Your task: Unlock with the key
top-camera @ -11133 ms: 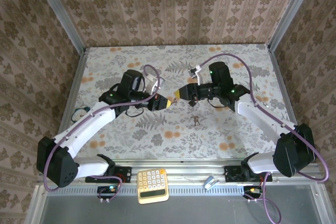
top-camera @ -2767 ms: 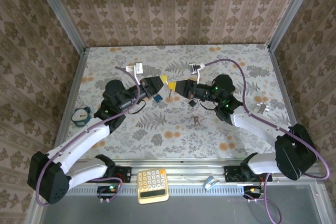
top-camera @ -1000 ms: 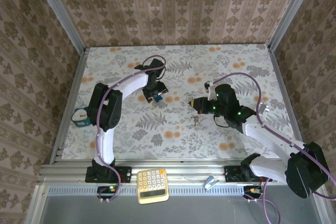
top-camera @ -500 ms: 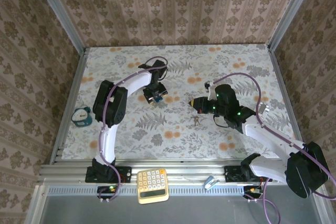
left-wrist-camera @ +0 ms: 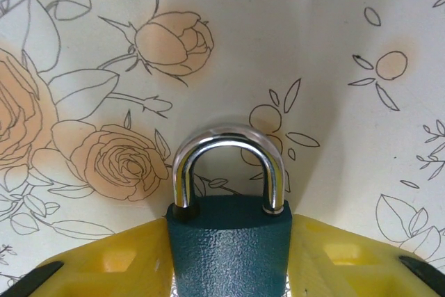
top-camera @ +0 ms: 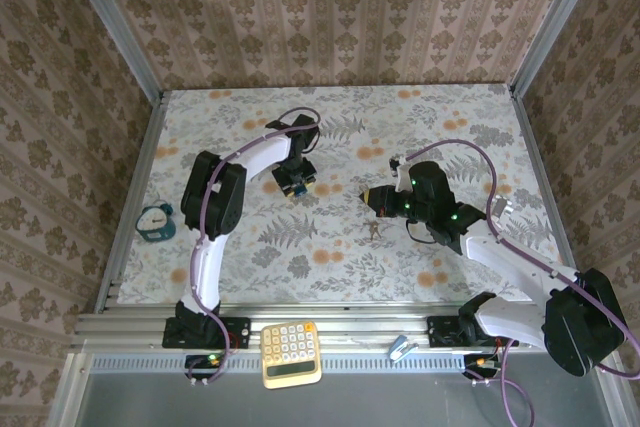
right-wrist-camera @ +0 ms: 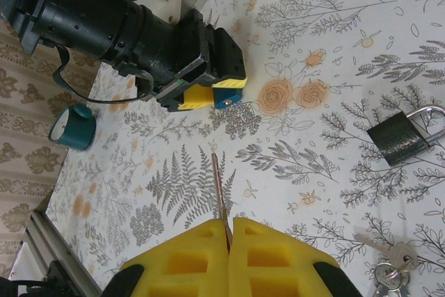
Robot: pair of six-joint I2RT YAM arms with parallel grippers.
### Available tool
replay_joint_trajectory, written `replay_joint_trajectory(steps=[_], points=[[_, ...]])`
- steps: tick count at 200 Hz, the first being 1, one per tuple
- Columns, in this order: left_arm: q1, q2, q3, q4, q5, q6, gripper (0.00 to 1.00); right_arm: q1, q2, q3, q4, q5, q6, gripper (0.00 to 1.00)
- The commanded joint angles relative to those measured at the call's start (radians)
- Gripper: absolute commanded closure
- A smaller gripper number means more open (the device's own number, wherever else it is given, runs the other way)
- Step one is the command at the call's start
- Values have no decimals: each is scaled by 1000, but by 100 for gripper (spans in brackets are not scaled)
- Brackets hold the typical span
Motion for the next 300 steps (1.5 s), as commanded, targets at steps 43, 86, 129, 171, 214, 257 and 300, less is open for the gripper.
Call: replay_joint_trajectory(steps=[43, 86, 129, 171, 214, 257, 300], points=[[8, 22, -57, 60, 62, 21, 65, 1, 25, -23, 50, 10, 28, 100], [10, -22, -83, 78, 65, 26, 68, 7, 41, -37, 77, -1, 39, 100], [10, -121, -111, 71, 46, 43, 68, 41, 65, -59, 169, -13, 34, 100], [7, -255, -154, 60, 10, 58, 68, 99, 56, -120, 317, 51, 1, 100], [-2, -375, -198, 52, -21, 58, 68, 112, 78, -129, 376, 51, 8, 100], [-17, -455, -228, 42, -38, 42, 68, 145, 105, -129, 425, 76, 3, 100], [-39, -514, -262, 65, -50, 7, 67, 197, 177, -135, 532, 116, 17, 100]])
